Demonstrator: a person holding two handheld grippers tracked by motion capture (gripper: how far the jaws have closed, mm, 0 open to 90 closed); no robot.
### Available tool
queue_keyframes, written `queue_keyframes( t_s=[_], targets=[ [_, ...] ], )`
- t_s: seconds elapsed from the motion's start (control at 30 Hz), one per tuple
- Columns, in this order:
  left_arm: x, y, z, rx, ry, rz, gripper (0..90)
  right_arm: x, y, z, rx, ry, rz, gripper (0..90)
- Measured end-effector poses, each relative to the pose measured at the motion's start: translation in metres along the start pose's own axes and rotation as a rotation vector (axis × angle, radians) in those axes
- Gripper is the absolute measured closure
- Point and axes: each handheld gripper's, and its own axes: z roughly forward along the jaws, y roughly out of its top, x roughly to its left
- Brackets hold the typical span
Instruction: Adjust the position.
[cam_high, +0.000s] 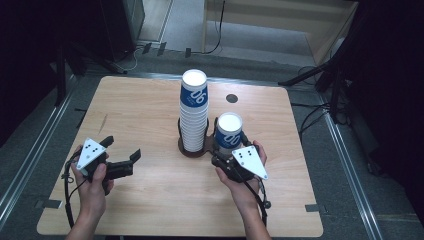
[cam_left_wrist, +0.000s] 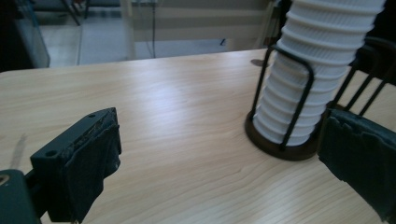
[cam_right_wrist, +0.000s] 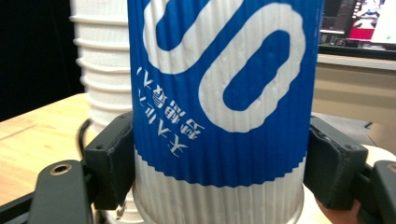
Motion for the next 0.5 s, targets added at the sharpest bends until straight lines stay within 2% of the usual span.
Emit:
queue_keyframes(
  t_s=[0.03, 0.07, 0.13, 0.17, 0.23, 0.27, 0.43, 0.5],
  targets=[
    [0.000, 0.000, 0.000, 0.000, 0.000, 0.000, 0.5, 0.002, 0.000, 0.000, 0.001, 0.008, -0.003, 21.5],
    [-0.003, 0.003, 0.000, -0.005, -0.012, 0.000, 0.5, 0.002, 0.000, 0.000, 0.001, 0.008, -0.003, 21.5],
    [-0.011, 0.009, 0.002, -0.015, -0.050, 0.014, 0.5, 0.012, -0.002, -0.001, 0.007, 0.033, -0.013, 21.4],
    [-0.011, 0.009, 0.002, -0.015, -0.050, 0.014, 0.5, 0.012, -0.002, -0.001, 0.007, 0.033, -0.013, 21.4],
    [-0.016, 0.010, 0.003, -0.011, -0.095, 0.026, 0.5, 0.016, -0.004, -0.002, 0.009, 0.045, -0.025, 21.4],
    [-0.018, 0.011, 0.003, -0.012, -0.119, 0.019, 0.5, 0.021, -0.006, -0.003, 0.013, 0.057, -0.032, 21.5],
    [-0.024, 0.016, 0.002, -0.010, -0.190, 0.014, 0.5, 0.029, -0.010, -0.004, 0.024, 0.080, -0.030, 21.5],
    [-0.026, 0.018, 0.002, -0.008, -0.205, 0.019, 0.5, 0.036, -0.012, -0.005, 0.026, 0.095, -0.045, 21.5]
  ],
)
